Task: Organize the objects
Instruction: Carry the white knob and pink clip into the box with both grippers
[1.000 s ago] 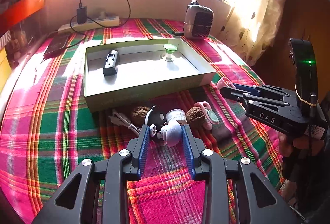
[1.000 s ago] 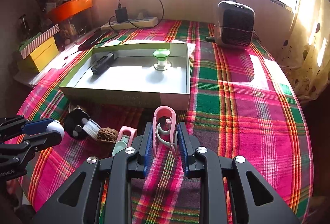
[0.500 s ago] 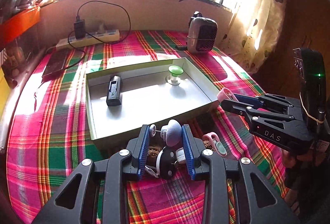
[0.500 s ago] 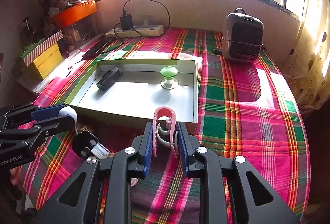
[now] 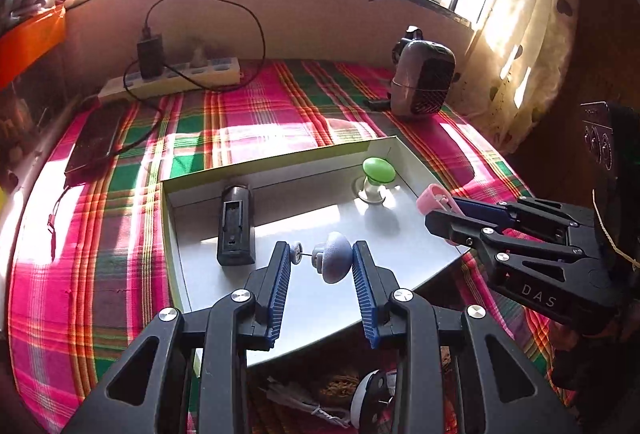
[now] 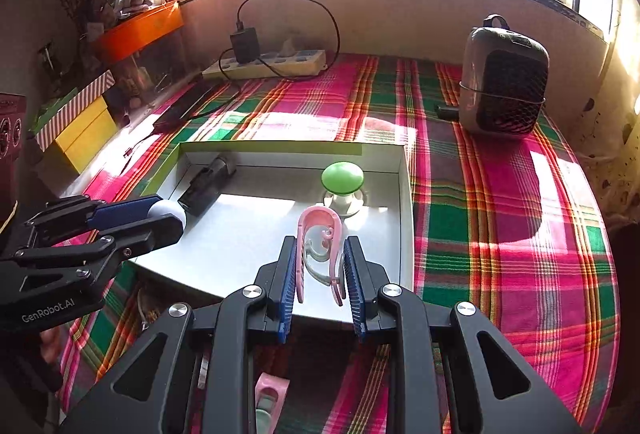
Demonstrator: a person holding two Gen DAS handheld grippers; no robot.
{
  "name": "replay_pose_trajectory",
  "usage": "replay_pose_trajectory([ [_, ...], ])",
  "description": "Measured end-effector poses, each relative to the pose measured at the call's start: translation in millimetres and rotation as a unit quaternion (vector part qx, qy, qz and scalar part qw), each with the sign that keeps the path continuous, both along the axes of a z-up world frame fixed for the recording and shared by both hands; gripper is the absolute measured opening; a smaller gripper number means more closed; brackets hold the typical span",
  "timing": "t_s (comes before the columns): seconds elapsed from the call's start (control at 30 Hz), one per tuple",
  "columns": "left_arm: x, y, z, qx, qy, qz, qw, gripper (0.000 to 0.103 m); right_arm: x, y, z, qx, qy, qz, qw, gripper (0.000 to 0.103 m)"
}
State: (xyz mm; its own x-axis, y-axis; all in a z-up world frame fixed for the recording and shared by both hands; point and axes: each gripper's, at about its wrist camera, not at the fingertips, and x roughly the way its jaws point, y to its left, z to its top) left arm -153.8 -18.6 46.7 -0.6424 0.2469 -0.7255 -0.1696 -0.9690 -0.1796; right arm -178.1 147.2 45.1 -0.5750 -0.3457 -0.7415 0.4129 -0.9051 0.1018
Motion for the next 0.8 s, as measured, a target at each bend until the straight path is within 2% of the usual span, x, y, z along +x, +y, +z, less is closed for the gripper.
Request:
replay_pose_trajectory([
  [0.27, -35, -6, -13, 0.000, -0.020, 0.007, 0.9998, 0.029, -25, -14, -15, 0.010, -0.023, 0.011, 1.000, 0.024],
  [0.8, -83, -1, -28, -0.034, -0.034, 0.005, 0.9988, 0.030, -44, -25, -33, 0.025, -0.045, 0.025, 0.998, 0.024],
])
